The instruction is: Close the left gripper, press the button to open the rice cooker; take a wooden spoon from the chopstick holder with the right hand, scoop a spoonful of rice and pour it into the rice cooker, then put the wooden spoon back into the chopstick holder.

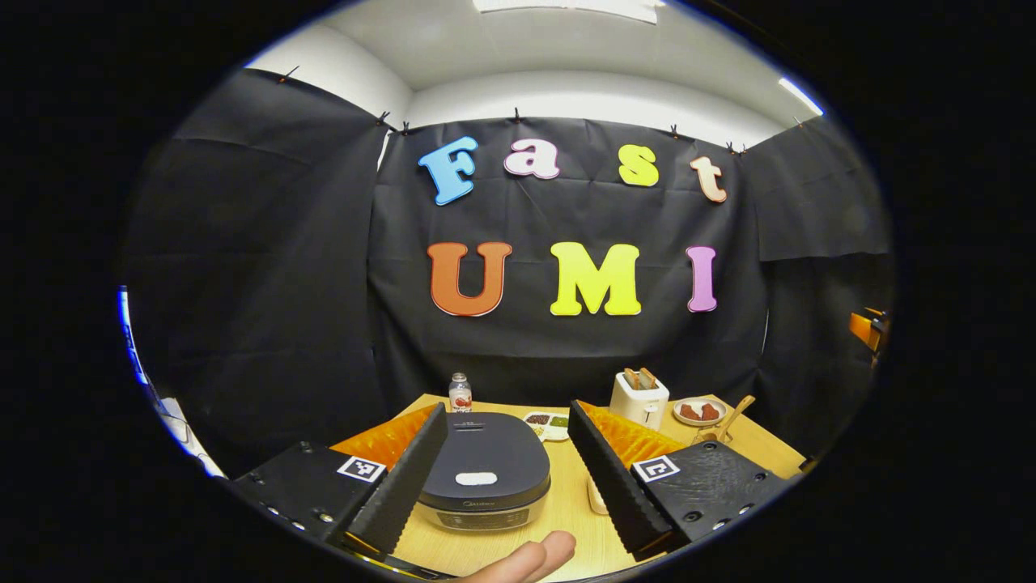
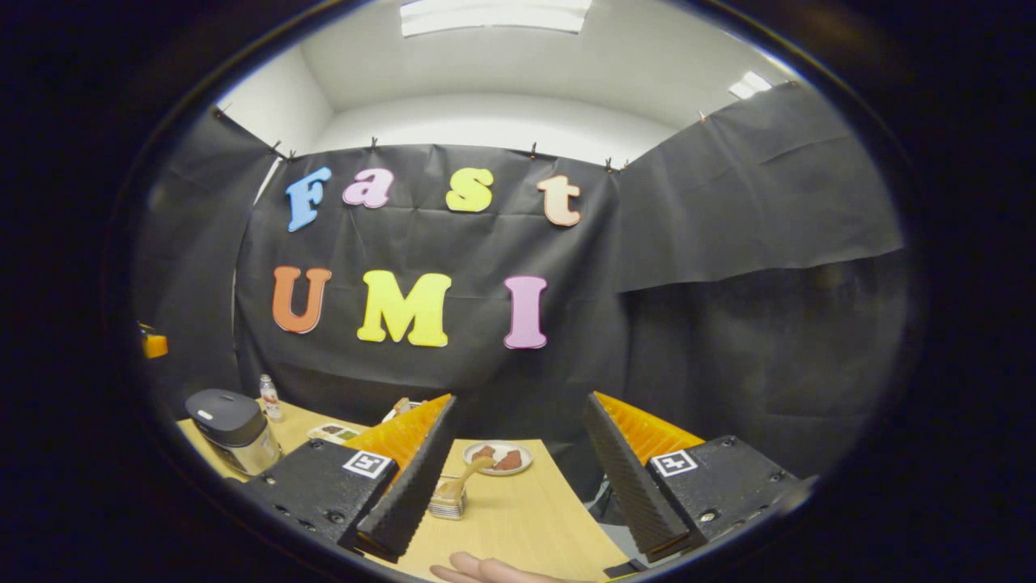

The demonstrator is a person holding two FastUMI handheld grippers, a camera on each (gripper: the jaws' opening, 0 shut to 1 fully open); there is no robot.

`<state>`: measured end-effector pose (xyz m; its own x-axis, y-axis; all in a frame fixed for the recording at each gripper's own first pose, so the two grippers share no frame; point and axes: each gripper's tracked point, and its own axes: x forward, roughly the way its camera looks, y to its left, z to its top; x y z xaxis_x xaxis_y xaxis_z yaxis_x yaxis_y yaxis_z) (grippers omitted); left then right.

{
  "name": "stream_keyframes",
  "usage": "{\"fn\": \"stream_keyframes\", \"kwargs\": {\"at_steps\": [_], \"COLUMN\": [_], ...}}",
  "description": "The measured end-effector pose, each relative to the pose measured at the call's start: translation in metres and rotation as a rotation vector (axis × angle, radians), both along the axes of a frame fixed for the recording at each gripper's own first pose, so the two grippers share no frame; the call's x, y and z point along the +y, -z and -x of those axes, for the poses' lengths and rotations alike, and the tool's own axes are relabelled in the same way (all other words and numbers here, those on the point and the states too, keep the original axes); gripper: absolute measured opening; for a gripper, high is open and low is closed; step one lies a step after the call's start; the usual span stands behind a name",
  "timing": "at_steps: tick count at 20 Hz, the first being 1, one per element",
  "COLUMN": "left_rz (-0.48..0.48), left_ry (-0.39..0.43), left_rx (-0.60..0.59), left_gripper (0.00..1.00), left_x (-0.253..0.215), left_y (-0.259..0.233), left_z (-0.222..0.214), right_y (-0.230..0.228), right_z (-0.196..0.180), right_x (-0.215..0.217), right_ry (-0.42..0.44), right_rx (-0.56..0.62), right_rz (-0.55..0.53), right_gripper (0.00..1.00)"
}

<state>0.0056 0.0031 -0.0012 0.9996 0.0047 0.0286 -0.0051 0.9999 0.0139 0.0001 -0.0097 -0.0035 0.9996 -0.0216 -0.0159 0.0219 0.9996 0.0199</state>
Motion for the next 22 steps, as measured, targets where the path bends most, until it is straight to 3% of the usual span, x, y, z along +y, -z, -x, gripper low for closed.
{"fn": "stream_keyframes", "kwargs": {"at_steps": [3, 4, 6, 7, 11, 13, 14, 15, 17, 18, 22], "left_rz": [-0.020, -0.036, -0.058, -0.060, 0.019, 0.083, 0.104, 0.115, 0.113, 0.095, 0.077], "left_ry": [-0.009, -0.016, -0.041, -0.051, -0.036, -0.035, -0.032, -0.025, -0.034, -0.073, -0.067], "left_rx": [-0.008, -0.007, -0.015, -0.017, -0.030, -0.024, -0.025, -0.043, -0.042, -0.007, 0.047], "left_gripper": [0.96, 0.87, 0.87, 0.95, 0.92, 0.78, 0.60, 0.67, 0.36, 0.45, 0.48], "left_x": [0.003, 0.004, 0.009, 0.013, 0.019, 0.027, 0.028, 0.032, 0.039, 0.049, 0.049], "left_y": [0.005, 0.007, 0.012, 0.011, 0.014, 0.015, 0.016, 0.012, 0.016, 0.023, 0.041], "left_z": [-0.004, -0.004, -0.006, -0.008, -0.008, -0.012, -0.013, -0.016, -0.020, -0.021, -0.033], "right_y": [-0.001, -0.002, 0.001, 0.002, 0.016, 0.026, 0.032, 0.038, 0.046, 0.050, 0.059], "right_z": [0.001, 0.001, 0.002, 0.002, 0.001, -0.001, -0.004, -0.005, -0.007, -0.009, -0.011], "right_x": [0.004, 0.004, 0.007, 0.010, 0.019, 0.022, 0.024, 0.026, 0.028, 0.028, 0.031], "right_ry": [-0.007, -0.006, -0.009, -0.013, -0.026, -0.031, -0.034, -0.040, -0.049, -0.049, -0.062], "right_rx": [-0.009, -0.019, -0.027, -0.030, -0.017, -0.001, 0.010, 0.020, 0.033, 0.037, 0.049], "right_rz": [-0.006, -0.014, -0.014, -0.015, -0.003, -0.004, -0.007, -0.010, -0.017, -0.020, -0.020], "right_gripper": [1.00, 1.00, 1.00, 0.99, 0.99, 0.99, 0.99, 0.99, 1.00, 1.00, 1.00]}}
